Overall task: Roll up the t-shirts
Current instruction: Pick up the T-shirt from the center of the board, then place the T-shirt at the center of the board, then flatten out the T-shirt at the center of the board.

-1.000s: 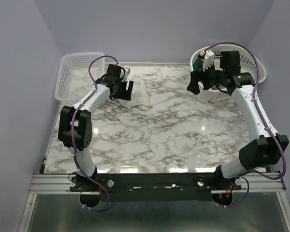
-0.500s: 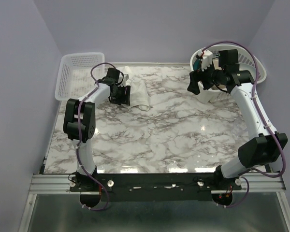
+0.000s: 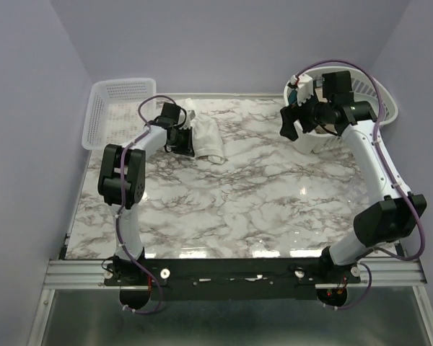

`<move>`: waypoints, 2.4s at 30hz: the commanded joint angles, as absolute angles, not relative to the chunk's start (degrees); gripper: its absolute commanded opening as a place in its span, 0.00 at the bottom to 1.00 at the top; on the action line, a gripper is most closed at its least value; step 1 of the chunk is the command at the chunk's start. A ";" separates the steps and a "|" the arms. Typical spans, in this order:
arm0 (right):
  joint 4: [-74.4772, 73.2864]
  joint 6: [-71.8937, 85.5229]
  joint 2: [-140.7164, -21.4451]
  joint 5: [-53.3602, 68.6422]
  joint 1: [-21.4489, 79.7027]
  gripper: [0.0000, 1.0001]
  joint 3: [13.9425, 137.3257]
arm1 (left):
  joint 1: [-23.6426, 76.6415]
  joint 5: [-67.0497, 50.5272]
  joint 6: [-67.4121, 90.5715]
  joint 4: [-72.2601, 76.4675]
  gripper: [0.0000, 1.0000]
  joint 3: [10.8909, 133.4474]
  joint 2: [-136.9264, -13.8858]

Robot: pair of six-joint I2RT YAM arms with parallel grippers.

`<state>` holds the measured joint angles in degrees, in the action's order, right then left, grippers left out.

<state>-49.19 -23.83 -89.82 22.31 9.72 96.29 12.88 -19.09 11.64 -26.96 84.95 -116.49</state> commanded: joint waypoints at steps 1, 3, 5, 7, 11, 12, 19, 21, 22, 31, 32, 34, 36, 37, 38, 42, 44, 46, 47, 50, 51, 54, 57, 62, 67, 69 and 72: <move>-49.14 -24.97 -93.16 26.17 10.11 0.97 96.42 | 15.90 -25.67 1.69 -26.62 0.01 85.52 -111.99; -49.48 -25.05 -94.83 29.51 10.02 0.95 97.55 | 16.17 -28.55 -1.82 -29.08 0.00 86.39 -109.87; -48.35 -24.87 -95.36 32.16 10.11 0.94 98.00 | 16.26 -30.23 -4.91 -34.24 0.00 88.32 -107.15; -46.42 -23.47 -95.19 31.99 10.02 0.94 98.09 | 16.44 -31.72 -8.33 -38.74 0.00 92.45 -104.87; -46.32 -22.85 -93.26 32.25 10.02 0.94 98.88 | 16.52 -35.76 -11.07 -48.06 0.00 97.03 -99.77; -46.58 -23.72 -92.56 32.52 10.11 0.94 98.70 | 16.70 -36.99 -11.60 -48.69 0.00 96.68 -98.54; -51.49 -25.84 -84.73 27.43 10.11 0.95 96.94 | 20.12 -43.94 -16.26 -50.01 0.00 93.25 -86.59; -53.17 -25.58 -82.36 26.99 10.11 0.95 96.86 | 22.57 -45.61 -18.18 -50.80 0.00 91.68 -85.00; -54.30 -25.49 -81.57 26.63 10.11 0.95 96.59 | 23.72 -45.70 -18.54 -50.45 0.00 90.63 -83.51; -55.63 -26.28 -73.65 22.14 10.11 0.95 90.18 | 29.71 -40.36 -3.78 -32.16 0.40 84.54 -84.63; -56.07 -26.28 -74.00 23.80 10.02 0.95 90.35 | 29.19 -38.86 -4.39 -34.34 0.44 85.86 -85.07; -57.04 -27.16 -74.53 26.18 10.37 0.94 90.62 | 27.17 -35.44 -5.18 -35.59 0.51 87.28 -82.81; -56.78 -28.90 -74.79 26.02 13.25 0.94 90.09 | 22.52 -33.93 -5.80 -35.16 0.58 84.31 -79.56; -56.78 -29.96 -75.23 25.41 14.75 0.94 89.65 | 20.85 -32.79 -6.06 -35.16 0.61 82.98 -77.97; -56.86 -31.10 -75.58 24.01 16.59 0.94 88.95 | 17.61 -32.26 -6.59 -36.46 0.63 81.75 -74.57; -55.64 -34.98 -79.09 21.54 28.44 0.95 87.63 | 14.42 -28.84 -15.52 -46.03 0.70 76.22 -67.43; -54.15 -35.07 -84.07 21.27 31.36 0.95 88.76 | 14.15 -26.47 -16.34 -49.03 0.71 73.32 -62.26; -52.05 -32.79 -88.83 21.09 33.48 0.95 92.88 | 13.98 -24.44 -15.22 -49.22 0.73 68.05 -58.29; -51.25 -31.48 -91.21 20.83 33.57 0.95 94.47 | 13.97 -23.56 -14.34 -48.70 0.74 66.29 -54.18; -50.88 -28.83 -101.40 20.56 33.84 0.96 103.42 | 12.49 -21.27 -11.61 -48.16 0.77 60.66 -47.58; -51.32 -28.74 -106.39 20.83 34.01 0.96 105.71 | 11.26 -22.05 -11.17 -48.51 0.77 59.25 -46.59; -53.43 -29.00 -111.78 22.93 34.54 0.96 113.02 | 7.04 -20.57 -10.98 -50.44 0.77 57.66 -43.78; -53.61 -30.06 -114.78 23.29 36.29 0.97 113.73 | 4.84 -18.63 -9.50 -49.66 0.80 56.69 -41.23; -53.26 -32.61 -117.24 20.48 39.11 0.98 111.71 | 1.94 -19.59 -5.72 -49.66 0.82 57.65 -42.36; -53.88 -32.69 -118.56 20.92 39.81 0.99 111.27 | 0.53 -21.53 -3.78 -48.61 0.82 58.53 -42.63; -53.62 -32.70 -119.09 20.48 40.08 0.99 110.22 | 0.53 -21.18 -3.78 -48.25 0.82 58.62 -42.98; -52.39 -32.17 -119.53 17.41 40.25 0.99 108.99 | -1.05 -21.35 -3.34 -47.73 0.82 59.06 -43.33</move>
